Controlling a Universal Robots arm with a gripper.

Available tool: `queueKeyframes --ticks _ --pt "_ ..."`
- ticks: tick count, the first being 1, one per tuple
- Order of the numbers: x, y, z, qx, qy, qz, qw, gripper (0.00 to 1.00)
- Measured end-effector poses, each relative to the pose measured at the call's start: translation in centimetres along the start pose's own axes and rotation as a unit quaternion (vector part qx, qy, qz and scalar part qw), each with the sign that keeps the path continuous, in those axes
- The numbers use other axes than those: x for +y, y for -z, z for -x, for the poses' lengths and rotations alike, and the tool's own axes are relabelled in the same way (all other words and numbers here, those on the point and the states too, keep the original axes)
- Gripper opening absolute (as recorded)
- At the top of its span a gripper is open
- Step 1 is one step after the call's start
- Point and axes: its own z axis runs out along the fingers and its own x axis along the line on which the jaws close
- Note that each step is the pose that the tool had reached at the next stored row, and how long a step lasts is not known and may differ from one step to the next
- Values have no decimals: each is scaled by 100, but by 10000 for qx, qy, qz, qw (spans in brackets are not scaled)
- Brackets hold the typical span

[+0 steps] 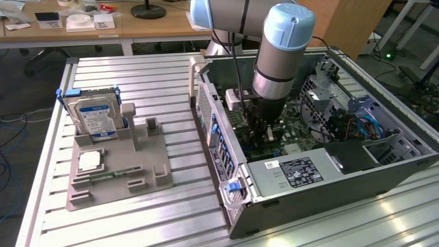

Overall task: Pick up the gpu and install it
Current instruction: 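Insert the gpu into the slot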

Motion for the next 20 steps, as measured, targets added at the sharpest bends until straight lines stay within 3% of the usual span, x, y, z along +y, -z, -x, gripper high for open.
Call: queueKeyframes --ticks 5,15,16,17,20 --pt "4 -50 1 -2 1 0 10000 30" --pt "5 -52 2 -4 -1 -3 10000 31" --pt "5 -51 2 -2 -1 -3 10000 31" --pt "5 -45 1 -1 0 -4 10000 37" --pt "3 20 -1 -1 0 -8 10000 37"
